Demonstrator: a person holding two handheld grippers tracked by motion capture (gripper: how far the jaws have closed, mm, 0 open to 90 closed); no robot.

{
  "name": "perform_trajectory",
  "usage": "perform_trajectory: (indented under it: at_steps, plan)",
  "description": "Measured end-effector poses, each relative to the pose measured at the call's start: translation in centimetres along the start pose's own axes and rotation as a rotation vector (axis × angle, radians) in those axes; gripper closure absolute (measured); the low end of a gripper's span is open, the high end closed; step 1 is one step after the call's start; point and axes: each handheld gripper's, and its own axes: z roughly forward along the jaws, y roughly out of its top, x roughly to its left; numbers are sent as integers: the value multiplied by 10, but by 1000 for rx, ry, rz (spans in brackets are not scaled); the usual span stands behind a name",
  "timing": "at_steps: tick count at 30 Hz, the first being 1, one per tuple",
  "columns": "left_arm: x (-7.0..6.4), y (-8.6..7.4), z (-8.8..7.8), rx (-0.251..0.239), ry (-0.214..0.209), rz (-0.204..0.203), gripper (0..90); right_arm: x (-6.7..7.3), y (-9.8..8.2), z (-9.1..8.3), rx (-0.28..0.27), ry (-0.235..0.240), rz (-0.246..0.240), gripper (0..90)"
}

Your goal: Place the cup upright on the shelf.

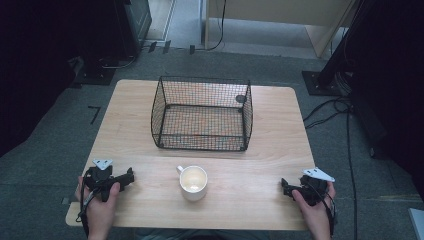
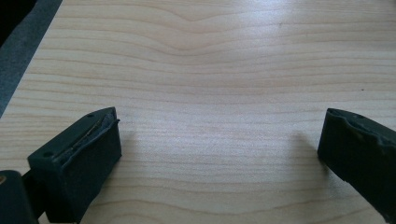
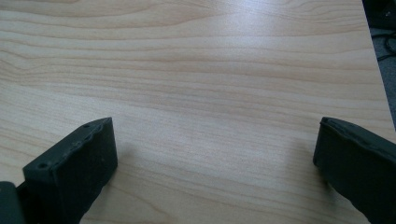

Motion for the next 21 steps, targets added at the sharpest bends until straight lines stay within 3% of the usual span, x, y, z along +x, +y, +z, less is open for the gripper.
perform_trajectory:
  at_steps: [8, 21]
  plan:
    - [0, 0, 0, 0, 0, -1, 0, 5, 0, -3, 15, 11, 15, 0]
    - [0, 0, 0, -1, 1, 0, 0, 54, 29, -17, -4, 84, -89, 0]
